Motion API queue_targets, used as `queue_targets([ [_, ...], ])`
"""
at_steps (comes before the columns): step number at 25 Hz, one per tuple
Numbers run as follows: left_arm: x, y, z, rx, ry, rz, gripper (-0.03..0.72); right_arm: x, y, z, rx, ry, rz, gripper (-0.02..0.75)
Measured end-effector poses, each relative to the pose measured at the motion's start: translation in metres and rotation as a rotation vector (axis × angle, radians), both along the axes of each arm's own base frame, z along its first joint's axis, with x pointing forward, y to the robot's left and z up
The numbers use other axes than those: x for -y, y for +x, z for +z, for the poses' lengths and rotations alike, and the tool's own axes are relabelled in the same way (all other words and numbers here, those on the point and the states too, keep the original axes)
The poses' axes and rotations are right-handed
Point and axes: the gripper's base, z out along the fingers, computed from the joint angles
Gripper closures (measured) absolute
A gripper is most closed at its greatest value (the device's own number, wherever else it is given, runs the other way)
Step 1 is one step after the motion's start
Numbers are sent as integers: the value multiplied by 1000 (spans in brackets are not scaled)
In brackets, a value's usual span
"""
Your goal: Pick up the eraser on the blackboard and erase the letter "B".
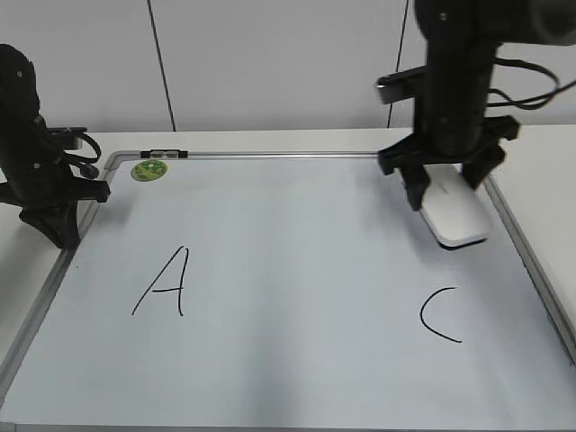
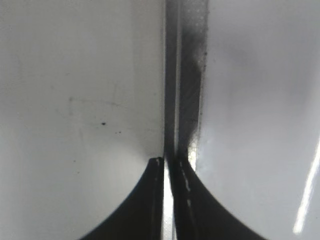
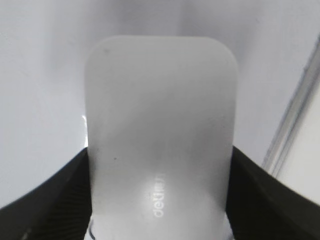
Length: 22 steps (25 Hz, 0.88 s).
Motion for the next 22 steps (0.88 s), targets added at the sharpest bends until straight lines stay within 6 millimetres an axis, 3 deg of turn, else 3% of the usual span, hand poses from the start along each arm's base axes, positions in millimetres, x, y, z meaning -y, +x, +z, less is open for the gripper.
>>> queue_targets([
  [4, 0, 0, 0, 0, 0, 0, 672, 50, -34, 4, -50, 25, -110, 206],
  [9, 0, 0, 0, 0, 0, 0, 672, 92, -68, -7, -119, 167, -197, 206],
  [14, 0, 0, 0, -2, -2, 1, 672, 108, -69, -12, -106, 250, -206, 206],
  [22, 0, 0, 0, -2, -4, 2, 672, 111, -66, -12, -71, 231, -192, 206],
])
